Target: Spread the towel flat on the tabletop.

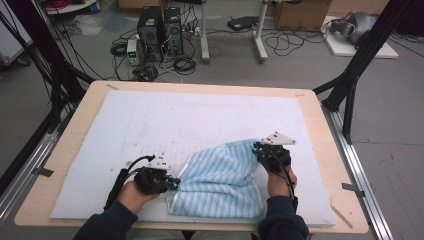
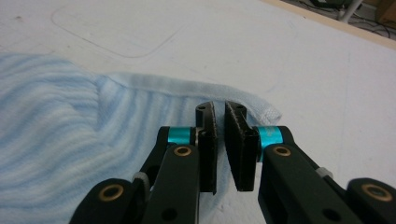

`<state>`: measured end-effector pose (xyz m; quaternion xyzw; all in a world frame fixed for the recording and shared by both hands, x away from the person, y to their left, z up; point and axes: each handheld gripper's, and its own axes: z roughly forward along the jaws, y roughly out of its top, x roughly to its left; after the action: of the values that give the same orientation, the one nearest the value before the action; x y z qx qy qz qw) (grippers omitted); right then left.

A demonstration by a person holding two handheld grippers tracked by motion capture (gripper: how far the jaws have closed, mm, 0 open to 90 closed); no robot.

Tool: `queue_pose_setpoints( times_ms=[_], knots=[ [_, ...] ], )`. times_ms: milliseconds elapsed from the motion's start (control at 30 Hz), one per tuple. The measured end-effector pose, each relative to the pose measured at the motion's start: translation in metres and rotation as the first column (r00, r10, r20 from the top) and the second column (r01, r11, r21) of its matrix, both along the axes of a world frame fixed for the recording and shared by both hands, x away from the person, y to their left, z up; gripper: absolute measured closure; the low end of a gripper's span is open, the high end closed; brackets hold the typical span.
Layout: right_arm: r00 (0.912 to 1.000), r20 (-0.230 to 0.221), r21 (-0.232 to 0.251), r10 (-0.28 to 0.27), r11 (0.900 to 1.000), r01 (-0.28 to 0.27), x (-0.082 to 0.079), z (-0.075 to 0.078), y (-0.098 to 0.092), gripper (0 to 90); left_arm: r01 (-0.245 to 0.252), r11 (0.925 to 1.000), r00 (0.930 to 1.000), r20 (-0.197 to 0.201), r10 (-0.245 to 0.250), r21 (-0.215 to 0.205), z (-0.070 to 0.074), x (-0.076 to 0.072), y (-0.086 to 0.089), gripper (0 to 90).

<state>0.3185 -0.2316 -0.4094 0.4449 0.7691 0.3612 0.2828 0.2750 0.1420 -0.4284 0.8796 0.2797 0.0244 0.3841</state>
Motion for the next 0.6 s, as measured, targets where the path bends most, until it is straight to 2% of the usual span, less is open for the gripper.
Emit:
queue_pose_setpoints(
  times_ms=[133,233,333,400,467,533,600],
  knots=[
    [0.9984,-0.022,-0.017,-0.052,0.998,0.052,-0.005,-0.005,-0.01,83.4,0.022,0.9997,0.9995,-0.021,-0.022,-0.009,-0.004,-0.005,0.001,88.5],
    [0.9952,-0.05,-0.03,-0.084,0.996,0.083,-0.01,-0.014,-0.02,84.1,0.044,0.9984,0.9984,-0.033,-0.045,-0.035,-0.003,-0.007,-0.001,88.4],
    [0.9903,-0.081,-0.055,-0.113,0.993,0.109,-0.013,-0.022,-0.026,83.7,0.055,0.9971,0.9981,-0.024,-0.056,-0.053,-0.002,-0.007,-0.001,85.8],
    [0.9903,-0.08,-0.055,-0.114,0.992,0.11,-0.013,-0.022,-0.027,77.7,0.03,0.9968,0.9995,-0.002,-0.03,-0.074,0.0,-0.006,0.001,77.2],
    [0.9945,-0.061,-0.018,-0.086,0.996,0.085,-0.011,-0.017,-0.024,70.5,-0.021,0.9944,0.9989,0.039,0.025,-0.103,0.003,-0.003,0.005,62.4],
    [0.9976,-0.051,0.01,-0.046,0.999,0.047,-0.006,-0.011,-0.017,63.3,-0.067,0.9881,0.9942,0.074,0.078,-0.138,0.007,0.0,0.01,54.4],
    [0.9988,-0.048,0.028,-0.005,1.0,0.006,0.002,-0.005,-0.006,59.7,-0.097,0.981,0.9864,0.115,0.118,-0.168,0.01,0.002,0.014,50.1]
  ],
)
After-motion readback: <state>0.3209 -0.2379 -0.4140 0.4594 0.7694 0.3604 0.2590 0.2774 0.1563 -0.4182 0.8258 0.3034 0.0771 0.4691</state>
